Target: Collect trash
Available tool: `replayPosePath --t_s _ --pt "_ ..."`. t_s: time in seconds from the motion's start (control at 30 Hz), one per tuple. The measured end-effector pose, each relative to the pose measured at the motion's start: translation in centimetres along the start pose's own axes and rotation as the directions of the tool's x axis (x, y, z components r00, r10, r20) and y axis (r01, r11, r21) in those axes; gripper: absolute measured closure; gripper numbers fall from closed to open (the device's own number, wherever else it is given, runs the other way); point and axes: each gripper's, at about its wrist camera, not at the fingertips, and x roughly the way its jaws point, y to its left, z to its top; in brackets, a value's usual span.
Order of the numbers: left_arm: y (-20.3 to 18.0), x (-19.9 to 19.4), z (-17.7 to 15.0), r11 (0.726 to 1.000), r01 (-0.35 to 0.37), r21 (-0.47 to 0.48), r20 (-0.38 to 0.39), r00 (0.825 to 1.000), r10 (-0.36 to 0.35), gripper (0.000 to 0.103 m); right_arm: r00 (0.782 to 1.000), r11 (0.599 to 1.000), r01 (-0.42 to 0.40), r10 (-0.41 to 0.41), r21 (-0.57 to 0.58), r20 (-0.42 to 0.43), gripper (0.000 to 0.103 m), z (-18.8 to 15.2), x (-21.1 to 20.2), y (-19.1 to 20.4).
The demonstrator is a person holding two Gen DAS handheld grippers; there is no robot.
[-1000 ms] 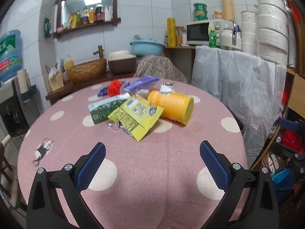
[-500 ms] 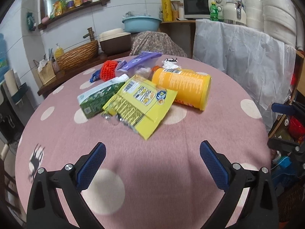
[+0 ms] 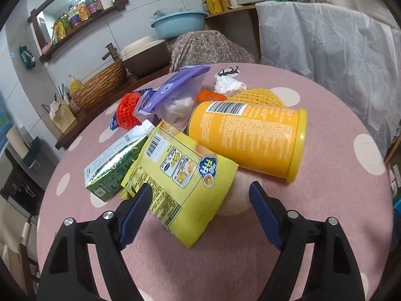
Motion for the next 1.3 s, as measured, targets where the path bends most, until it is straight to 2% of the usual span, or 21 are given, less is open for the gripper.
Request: replayPosePath --t_s 0.13,0.23,0.27,0.47,0.67,0.8,0.9,1.03,1.1,1.27,1.3 --pt "-0.4 1.3 0.6 0.999 -0.032 0.01 -0.035 0.999 0.033 0.038 1.0 1.0 -0.009 0.009 -0.006 0.007 0.005 -0.1 -0.2 0.1" --pt "-0.4 1.9 0.8 0.998 -0.059 0.018 -0.044 0.997 0.06 0.055 1.0 1.0 -0.018 0.018 -0.016 0.009 0.005 -0.1 -0.2 0.4" --pt "-0.3 2.1 0.8 0.998 -0.059 0.011 -0.045 0.997 0.06 0.064 1.0 1.0 -0.015 0.016 -0.024 0.012 0.005 0.0 -0.2 0.6" --pt "0.7 1.4 0.6 0.998 -0.031 -0.047 -0.023 0.999 0.03 0.087 1.0 0.997 -0.005 0.007 -0.074 0.017 0.005 0.6 0.5 1.4" --pt "3.3 -1.0 0.3 0.986 0.036 -0.161 0.048 0.998 -0.029 0.093 0.999 0.987 -0.039 0.039 -0.155 -0.002 0.005 3.5 2.3 2.8" --pt "5.5 -2.6 0.0 0.969 0.088 -0.232 0.087 0.994 -0.069 0.094 0.994 0.964 -0.094 0.077 -0.248 -0.079 0.005 6.9 4.8 4.6" --pt "7.1 -3.4 -0.2 0.952 0.13 -0.279 0.112 0.988 -0.103 0.094 0.984 0.936 -0.126 0.076 -0.33 -0.158 0.005 9.8 7.6 6.4" --pt "8.5 -3.8 -0.6 0.926 0.199 -0.322 0.13 0.978 -0.165 0.095 0.947 0.913 -0.168 0.045 -0.372 -0.317 0.005 12.7 12.6 7.9" --pt "8.8 -3.9 -1.1 0.918 0.221 -0.33 0.132 0.973 -0.187 0.095 0.912 0.907 -0.186 0.017 -0.377 -0.41 0.008 13.5 15.2 8.2" --pt "9.2 -4.2 -1.8 0.91 0.246 -0.334 0.146 0.967 -0.207 0.095 0.848 0.908 -0.193 -0.036 -0.372 -0.528 0.014 13.9 18.6 8.6" --pt "9.3 -4.2 -1.9 0.909 0.249 -0.334 0.147 0.966 -0.211 0.095 0.837 0.907 -0.192 -0.048 -0.376 -0.545 0.022 13.8 19.2 8.6"
